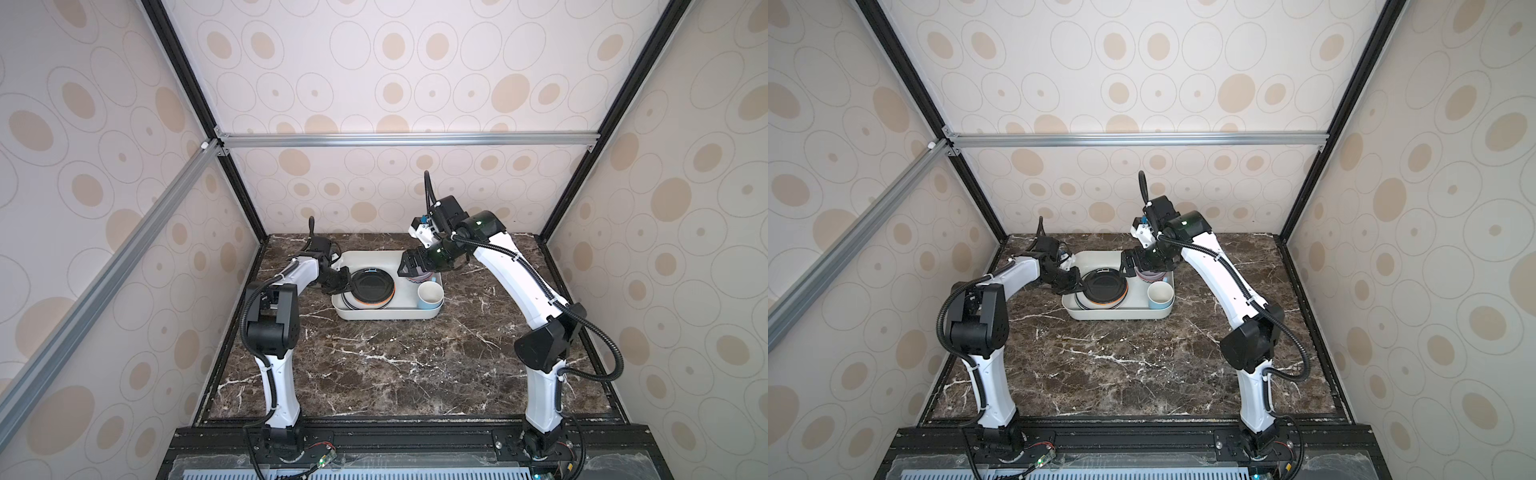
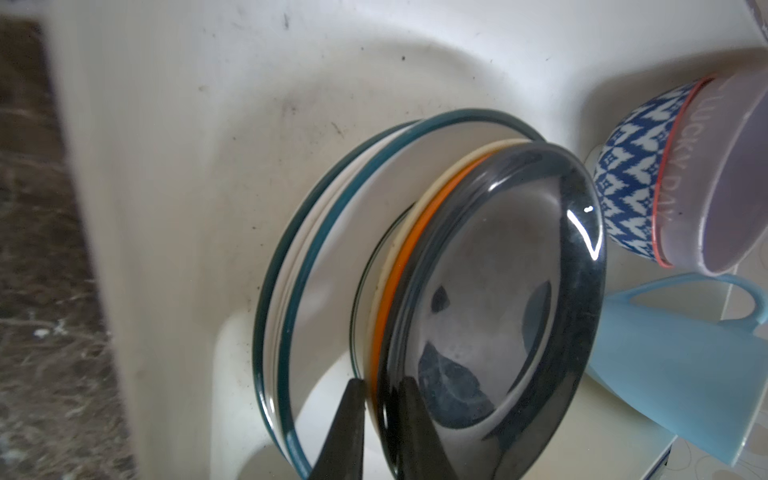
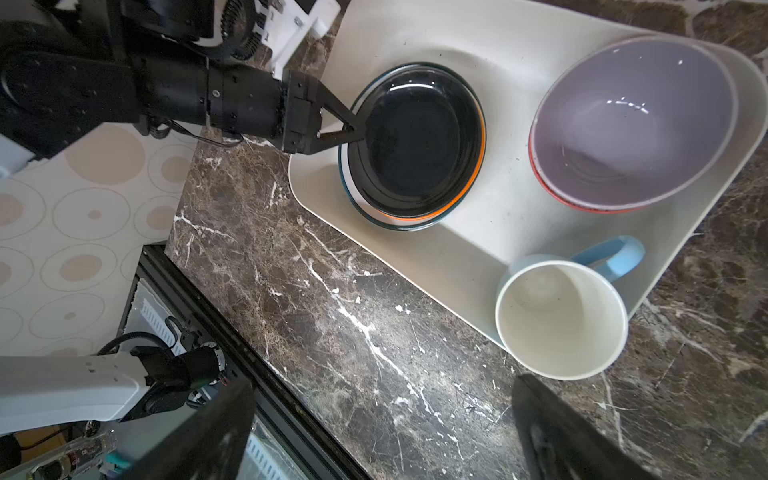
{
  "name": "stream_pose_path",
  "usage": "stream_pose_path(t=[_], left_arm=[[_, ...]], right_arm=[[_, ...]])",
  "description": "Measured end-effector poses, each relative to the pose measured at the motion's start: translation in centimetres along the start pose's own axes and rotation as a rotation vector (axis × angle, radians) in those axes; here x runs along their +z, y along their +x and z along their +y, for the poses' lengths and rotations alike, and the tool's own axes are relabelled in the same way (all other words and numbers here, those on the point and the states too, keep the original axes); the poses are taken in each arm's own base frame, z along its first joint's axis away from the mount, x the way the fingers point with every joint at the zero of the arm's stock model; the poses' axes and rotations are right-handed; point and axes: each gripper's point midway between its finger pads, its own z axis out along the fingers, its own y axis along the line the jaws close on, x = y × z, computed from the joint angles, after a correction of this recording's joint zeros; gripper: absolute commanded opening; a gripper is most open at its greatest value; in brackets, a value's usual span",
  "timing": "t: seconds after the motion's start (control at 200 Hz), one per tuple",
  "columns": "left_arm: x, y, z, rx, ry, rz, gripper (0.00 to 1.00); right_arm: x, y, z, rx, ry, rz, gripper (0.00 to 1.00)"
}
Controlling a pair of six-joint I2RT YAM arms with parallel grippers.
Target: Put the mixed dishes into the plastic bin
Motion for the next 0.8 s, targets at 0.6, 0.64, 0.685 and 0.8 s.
stream_pose_path(t=[0.6, 0.64, 0.685, 0.8], left_arm=[[-3.2, -1.6, -2.0, 0.063, 0.003, -0.068, 0.99], [-4.2, -2.2, -2.4, 0.073, -0.002, -0.090, 0.99], [-5.3, -2.9, -2.8, 0.082, -0.009, -0.119, 0.99], [-9.2, -4.4, -4.0, 0.114, -0.030, -0.218, 0.99]], right_arm=[[-1.3, 1.2, -0.1, 0.004, 0.015, -0.010, 1.00], [-1.5, 1.2, -0.1, 0.002, 0.017, -0.015, 1.00], [-1.6, 1.4, -0.1, -0.001, 0.020, -0.017, 1.00], [-1.8, 2.2, -0.8, -0.006, 0.047, -0.016, 1.00]])
